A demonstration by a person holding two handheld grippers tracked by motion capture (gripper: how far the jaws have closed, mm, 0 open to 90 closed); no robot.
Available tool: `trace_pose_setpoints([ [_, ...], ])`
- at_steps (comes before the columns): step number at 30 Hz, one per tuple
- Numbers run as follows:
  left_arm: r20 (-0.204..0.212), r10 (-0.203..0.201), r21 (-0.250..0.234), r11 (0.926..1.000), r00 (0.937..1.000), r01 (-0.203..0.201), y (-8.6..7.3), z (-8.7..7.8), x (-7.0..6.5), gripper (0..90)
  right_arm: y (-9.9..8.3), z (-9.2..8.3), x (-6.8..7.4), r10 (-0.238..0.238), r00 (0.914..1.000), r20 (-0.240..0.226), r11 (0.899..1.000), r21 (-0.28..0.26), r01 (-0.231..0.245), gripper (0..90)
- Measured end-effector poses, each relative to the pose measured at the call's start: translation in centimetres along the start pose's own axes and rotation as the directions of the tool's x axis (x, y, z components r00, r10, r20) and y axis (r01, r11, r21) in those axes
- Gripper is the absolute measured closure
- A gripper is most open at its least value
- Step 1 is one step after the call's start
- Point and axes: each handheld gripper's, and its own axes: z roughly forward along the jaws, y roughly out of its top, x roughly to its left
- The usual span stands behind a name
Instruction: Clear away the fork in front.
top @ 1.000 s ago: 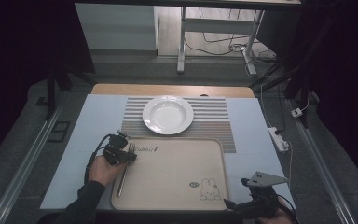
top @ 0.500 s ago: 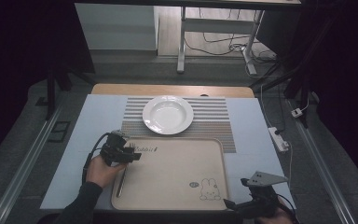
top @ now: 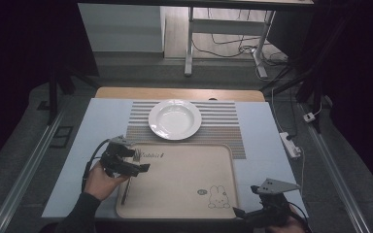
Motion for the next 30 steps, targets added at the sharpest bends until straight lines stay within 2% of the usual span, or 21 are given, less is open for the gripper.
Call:
trace_pose_setpoints([
  [4, 0.009, 0.016, 0.000, 0.9999, 0.9998, -0.016, -0.7, -1.1, -0.6, 4.4, 0.0, -0.1, 0.0, 0.004, 1.0000, -0.004, 1.000, -0.004, -0.004, 4.0],
  [7, 0.036, 0.016, -0.024, 0.9996, 0.9992, -0.015, -1.3, -1.9, -0.9, 2.1, 0.0, 0.0, 0.0, -0.002, 1.0000, -0.007, 1.000, -0.003, 0.002, 3.7],
  [10, 0.041, 0.020, -0.043, 0.9989, 0.9990, -0.018, -2.0, -2.6, -1.2, 0.8, 0.0, 0.0, 0.0, -0.003, 0.9999, -0.010, 1.000, -0.002, 0.003, 3.3],
  [21, 0.025, 0.005, -0.096, 0.9954, 0.9997, -0.003, -5.2, -5.5, -2.4, 0.0, 0.0, 0.0, -0.1, 0.011, 0.9998, -0.017, 1.000, -0.001, -0.011, 2.1],
  [30, -0.001, -0.009, -0.116, 0.9932, 1.0000, 0.009, -7.4, -7.4, -2.9, 0.0, 0.0, 0.0, -0.2, 0.018, 0.9997, -0.018, 1.000, 0.002, -0.018, 2.2],
])
